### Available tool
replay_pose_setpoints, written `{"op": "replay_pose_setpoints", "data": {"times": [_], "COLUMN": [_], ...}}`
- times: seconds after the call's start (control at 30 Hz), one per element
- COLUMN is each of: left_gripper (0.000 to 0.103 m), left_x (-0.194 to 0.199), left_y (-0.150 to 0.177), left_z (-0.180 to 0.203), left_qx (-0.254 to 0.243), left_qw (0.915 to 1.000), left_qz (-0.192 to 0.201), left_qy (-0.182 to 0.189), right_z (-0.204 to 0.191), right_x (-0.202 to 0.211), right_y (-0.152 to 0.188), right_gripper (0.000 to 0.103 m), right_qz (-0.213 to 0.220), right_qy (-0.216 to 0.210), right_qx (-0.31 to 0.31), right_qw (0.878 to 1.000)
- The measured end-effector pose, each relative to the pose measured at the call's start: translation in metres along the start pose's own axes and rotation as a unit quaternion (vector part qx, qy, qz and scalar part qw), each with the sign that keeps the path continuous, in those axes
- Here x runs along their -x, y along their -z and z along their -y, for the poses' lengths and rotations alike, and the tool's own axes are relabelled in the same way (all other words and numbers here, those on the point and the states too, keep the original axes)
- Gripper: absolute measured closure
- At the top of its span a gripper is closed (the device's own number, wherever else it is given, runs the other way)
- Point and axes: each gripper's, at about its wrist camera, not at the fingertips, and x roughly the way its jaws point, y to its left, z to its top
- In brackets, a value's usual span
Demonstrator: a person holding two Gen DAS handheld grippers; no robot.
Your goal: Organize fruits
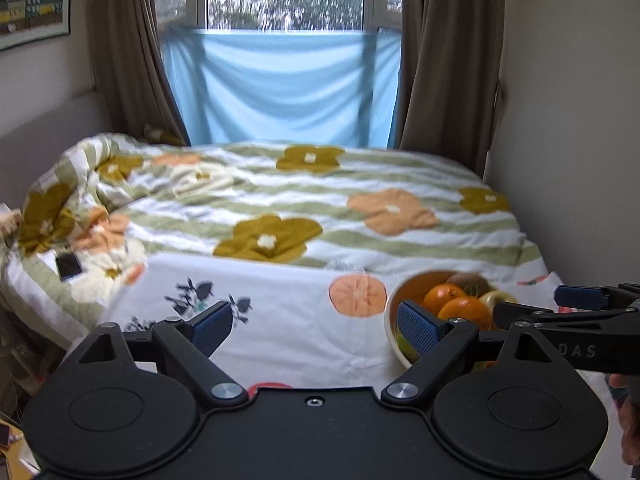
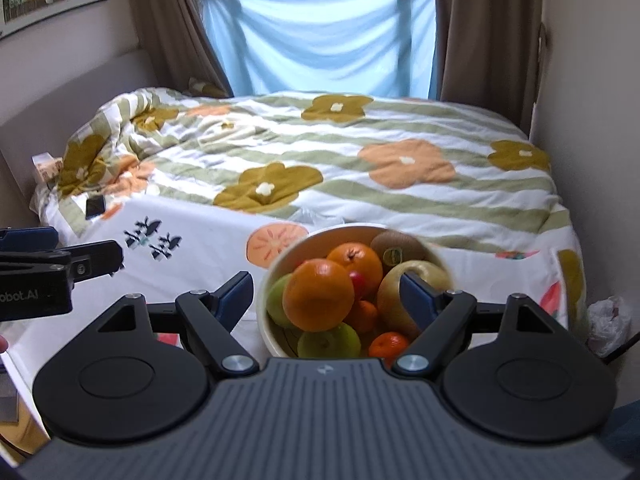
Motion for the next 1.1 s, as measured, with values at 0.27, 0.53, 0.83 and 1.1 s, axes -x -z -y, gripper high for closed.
{"op": "replay_pose_setpoints", "data": {"times": [0.27, 0.53, 0.83, 1.1], "left_gripper": [0.01, 0.0, 0.0, 0.0], "left_x": [0.062, 0.094, 0.098, 0.103], "left_y": [-0.011, 0.013, 0.038, 0.039], "left_z": [-0.02, -0.045, -0.06, -0.066], "left_qx": [-0.041, -0.06, -0.05, -0.049], "left_qw": [0.9985, 0.9973, 0.9985, 0.9984], "left_qz": [0.037, 0.041, 0.024, 0.027], "left_qy": [0.005, 0.01, 0.005, 0.005], "right_z": [-0.019, -0.054, -0.072, -0.08], "right_x": [0.072, 0.124, 0.136, 0.135], "right_y": [-0.007, 0.017, 0.045, 0.048], "right_gripper": [0.002, 0.0, 0.0, 0.0], "right_qz": [0.008, 0.015, 0.009, 0.005], "right_qy": [0.04, 0.079, 0.11, 0.108], "right_qx": [-0.029, -0.032, -0.049, -0.053], "right_qw": [0.999, 0.996, 0.993, 0.993]}}
